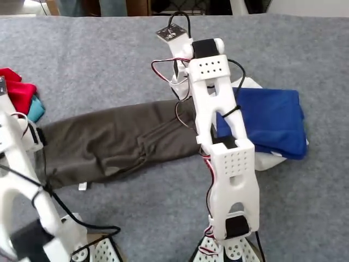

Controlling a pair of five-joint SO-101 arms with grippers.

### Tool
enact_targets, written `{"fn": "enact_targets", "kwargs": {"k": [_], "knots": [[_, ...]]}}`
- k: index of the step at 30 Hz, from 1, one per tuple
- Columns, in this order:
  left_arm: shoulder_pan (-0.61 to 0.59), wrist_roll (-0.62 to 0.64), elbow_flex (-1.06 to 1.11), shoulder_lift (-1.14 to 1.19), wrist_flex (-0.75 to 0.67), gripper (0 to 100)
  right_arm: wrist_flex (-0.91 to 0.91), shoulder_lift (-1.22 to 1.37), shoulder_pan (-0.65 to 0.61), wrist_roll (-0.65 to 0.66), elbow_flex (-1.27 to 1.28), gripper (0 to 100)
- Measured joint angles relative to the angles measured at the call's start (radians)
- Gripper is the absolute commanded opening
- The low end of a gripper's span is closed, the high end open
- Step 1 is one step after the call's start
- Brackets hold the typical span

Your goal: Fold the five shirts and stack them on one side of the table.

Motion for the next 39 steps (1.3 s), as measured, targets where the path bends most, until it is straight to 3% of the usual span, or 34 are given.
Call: {"fn": "enact_targets", "kwargs": {"k": [5, 11, 17, 21, 26, 31, 34, 39], "knots": [[0.000, 0.000, 0.172, -0.083, -0.018, 3, 0.000, 0.000, 0.000, 0.000, 0.000, 1.5], [0.000, -0.084, 0.397, -0.087, -0.095, 3, 0.000, 0.000, 0.000, 0.000, 0.011, 1.5], [0.000, -0.109, 0.508, -0.087, -0.222, 3, 0.000, 0.000, 0.000, 0.000, 0.052, 1.5], [-0.003, -0.126, 0.525, -0.098, -0.230, 3, 0.000, 0.000, 0.000, 0.000, 0.052, 1.5], [-0.005, -0.169, 0.425, -0.100, -0.100, 3, 0.000, 0.000, 0.000, 0.000, 0.052, 1.5], [-0.005, -0.172, 0.141, -0.098, 0.094, 3, 0.000, 0.000, 0.000, 0.000, 0.052, 1.5], [-0.005, -0.161, 0.017, -0.043, 0.046, 3, 0.000, 0.000, 0.000, 0.000, 0.055, 1.5], [-0.005, -0.112, -0.092, 0.255, -0.117, 3, 0.000, 0.000, 0.000, 0.000, 0.057, 1.5]]}}
